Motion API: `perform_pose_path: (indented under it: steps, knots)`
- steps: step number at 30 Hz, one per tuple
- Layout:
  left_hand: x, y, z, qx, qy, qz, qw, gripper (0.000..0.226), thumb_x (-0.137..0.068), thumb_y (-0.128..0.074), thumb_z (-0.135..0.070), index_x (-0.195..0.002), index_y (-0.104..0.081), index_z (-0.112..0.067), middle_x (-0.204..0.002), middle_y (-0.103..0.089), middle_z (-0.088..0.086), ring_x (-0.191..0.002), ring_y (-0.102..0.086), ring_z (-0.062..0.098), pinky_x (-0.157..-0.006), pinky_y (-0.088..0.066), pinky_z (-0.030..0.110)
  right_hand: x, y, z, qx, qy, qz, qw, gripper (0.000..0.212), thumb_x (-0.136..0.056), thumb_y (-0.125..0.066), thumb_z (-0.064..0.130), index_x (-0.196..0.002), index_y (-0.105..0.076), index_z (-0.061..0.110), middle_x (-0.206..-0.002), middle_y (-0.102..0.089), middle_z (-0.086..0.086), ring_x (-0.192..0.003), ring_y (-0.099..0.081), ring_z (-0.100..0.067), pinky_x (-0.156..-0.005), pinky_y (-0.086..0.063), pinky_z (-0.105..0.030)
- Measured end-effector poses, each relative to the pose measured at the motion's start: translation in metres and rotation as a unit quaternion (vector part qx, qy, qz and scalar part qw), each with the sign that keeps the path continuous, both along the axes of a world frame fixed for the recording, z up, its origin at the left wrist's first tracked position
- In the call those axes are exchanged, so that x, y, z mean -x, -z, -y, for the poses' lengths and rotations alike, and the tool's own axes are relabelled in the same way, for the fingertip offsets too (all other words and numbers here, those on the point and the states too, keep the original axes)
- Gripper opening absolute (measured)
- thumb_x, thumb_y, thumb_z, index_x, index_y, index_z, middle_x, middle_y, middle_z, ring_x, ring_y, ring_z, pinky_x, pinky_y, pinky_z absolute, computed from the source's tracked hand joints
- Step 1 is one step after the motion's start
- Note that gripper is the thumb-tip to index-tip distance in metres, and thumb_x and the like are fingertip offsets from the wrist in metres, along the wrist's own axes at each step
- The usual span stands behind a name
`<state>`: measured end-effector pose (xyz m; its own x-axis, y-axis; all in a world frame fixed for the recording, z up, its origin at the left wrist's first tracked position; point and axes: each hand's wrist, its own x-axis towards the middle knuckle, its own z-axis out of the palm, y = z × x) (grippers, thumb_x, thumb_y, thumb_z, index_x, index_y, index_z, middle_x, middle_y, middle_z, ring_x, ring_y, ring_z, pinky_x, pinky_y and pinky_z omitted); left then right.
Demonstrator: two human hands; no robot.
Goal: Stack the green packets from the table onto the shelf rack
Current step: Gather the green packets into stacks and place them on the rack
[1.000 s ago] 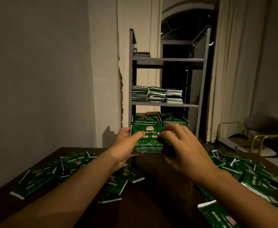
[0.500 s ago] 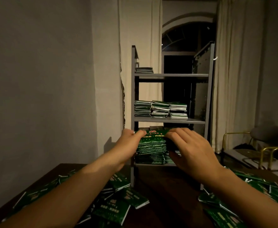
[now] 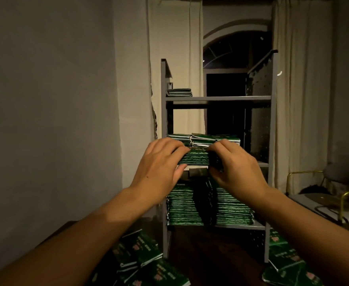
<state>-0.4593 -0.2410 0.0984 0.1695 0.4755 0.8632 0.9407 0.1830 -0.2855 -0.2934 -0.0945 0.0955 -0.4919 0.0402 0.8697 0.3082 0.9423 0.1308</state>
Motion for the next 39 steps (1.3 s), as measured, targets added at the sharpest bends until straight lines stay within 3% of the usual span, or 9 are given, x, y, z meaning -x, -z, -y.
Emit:
perform_pose_path:
  steps: [6, 10, 13, 17, 25, 29, 33, 35, 39]
  knots:
    - [0.021, -0.003, -0.028, -0.027, -0.026, 0.018, 0.999, 0.046, -0.079, -0.082, -0.023, -0.12, -0.063, -0.014, -0.109, -0.068, 0.003, -0.106, -0.059, 0.025, -0.108, -0.028, 0.035, 0.033, -0.012, -0.033, 0.061, -0.039, 0.039, 0.997, 0.043, -0.082, -0.077, 0.013, -0.12, -0.058, 0.018, -0.118, -0.054, 0.001, -0.102, -0.058, -0.023, -0.081, -0.051, -0.032]
    - [0.034, 0.001, -0.037, -0.033, -0.03, 0.021, 0.999, 0.038, -0.078, -0.082, -0.025, -0.11, -0.063, -0.016, -0.102, -0.068, 0.001, -0.105, -0.059, 0.022, -0.117, -0.021, 0.036, 0.038, -0.012, -0.047, 0.094, -0.064, 0.069, 0.991, 0.047, -0.087, -0.076, 0.032, -0.127, -0.053, 0.025, -0.122, -0.054, 0.008, -0.105, -0.056, -0.013, -0.087, -0.048, -0.025]
    - [0.044, 0.003, -0.043, -0.035, -0.035, 0.02, 0.999, 0.035, -0.079, -0.079, -0.028, -0.108, -0.065, -0.016, -0.101, -0.068, 0.0, -0.106, -0.06, 0.021, -0.119, -0.017, 0.036, 0.041, -0.009, -0.055, 0.108, -0.093, 0.071, 0.987, 0.038, -0.092, -0.065, 0.047, -0.121, -0.049, 0.028, -0.118, -0.053, 0.01, -0.099, -0.053, -0.008, -0.087, -0.049, -0.028]
    - [0.053, 0.004, -0.045, -0.019, -0.033, 0.004, 0.999, 0.028, -0.083, -0.072, -0.033, -0.105, -0.066, -0.016, -0.103, -0.069, -0.001, -0.116, -0.058, 0.025, -0.122, -0.013, 0.039, 0.047, -0.006, -0.059, 0.062, -0.075, 0.04, 0.994, 0.025, -0.094, -0.063, 0.042, -0.111, -0.055, 0.025, -0.11, -0.048, 0.008, -0.095, -0.048, -0.011, -0.078, -0.049, -0.031]
    - [0.054, 0.002, -0.043, 0.014, -0.03, 0.001, 0.999, 0.031, -0.089, -0.065, -0.037, -0.111, -0.064, -0.015, -0.11, -0.069, 0.001, -0.126, -0.052, 0.026, -0.125, -0.011, 0.043, 0.043, -0.005, -0.056, 0.049, -0.059, 0.033, 0.997, 0.033, -0.094, -0.061, 0.046, -0.117, -0.053, 0.024, -0.115, -0.047, 0.006, -0.1, -0.048, -0.013, -0.081, -0.045, -0.028]
    - [0.043, 0.007, -0.034, 0.008, -0.011, 0.025, 1.0, 0.034, -0.09, -0.069, -0.022, -0.121, -0.061, -0.011, -0.124, -0.063, 0.004, -0.132, -0.047, 0.026, -0.124, -0.016, 0.04, 0.024, -0.005, -0.041, 0.075, -0.053, 0.003, 0.996, 0.023, -0.097, -0.059, 0.034, -0.114, -0.05, 0.022, -0.109, -0.047, 0.007, -0.088, -0.052, -0.011, -0.07, -0.046, -0.028]
    - [0.021, 0.009, -0.017, 0.009, 0.034, 0.062, 0.997, 0.035, -0.079, -0.061, 0.011, -0.105, -0.061, -0.013, -0.106, -0.061, 0.001, -0.106, -0.053, 0.021, -0.098, -0.043, 0.036, -0.003, -0.003, -0.028, 0.151, -0.067, 0.003, 0.986, 0.006, -0.098, -0.055, 0.028, -0.103, -0.053, 0.026, -0.094, -0.055, 0.012, -0.079, -0.053, -0.003, -0.069, -0.051, -0.032]
    - [0.005, 0.007, -0.003, 0.017, 0.039, 0.081, 0.996, 0.032, -0.078, -0.058, 0.01, -0.096, -0.058, -0.016, -0.094, -0.057, -0.003, -0.091, -0.049, 0.017, -0.081, -0.043, 0.033, -0.016, -0.003, -0.016, 0.204, -0.08, 0.019, 0.975, 0.004, -0.099, -0.053, 0.027, -0.101, -0.056, 0.027, -0.09, -0.06, 0.012, -0.08, -0.057, -0.006, -0.071, -0.054, -0.035]
    - [-0.02, 0.013, 0.014, 0.052, 0.049, 0.105, 0.992, 0.027, -0.078, -0.049, 0.005, -0.089, -0.055, -0.019, -0.084, -0.054, -0.005, -0.079, -0.046, 0.017, -0.072, -0.04, 0.032, -0.039, 0.001, 0.002, 0.236, -0.077, 0.04, 0.968, 0.009, -0.101, -0.053, 0.025, -0.097, -0.06, 0.027, -0.083, -0.063, 0.008, -0.074, -0.06, -0.011, -0.064, -0.052, -0.034]
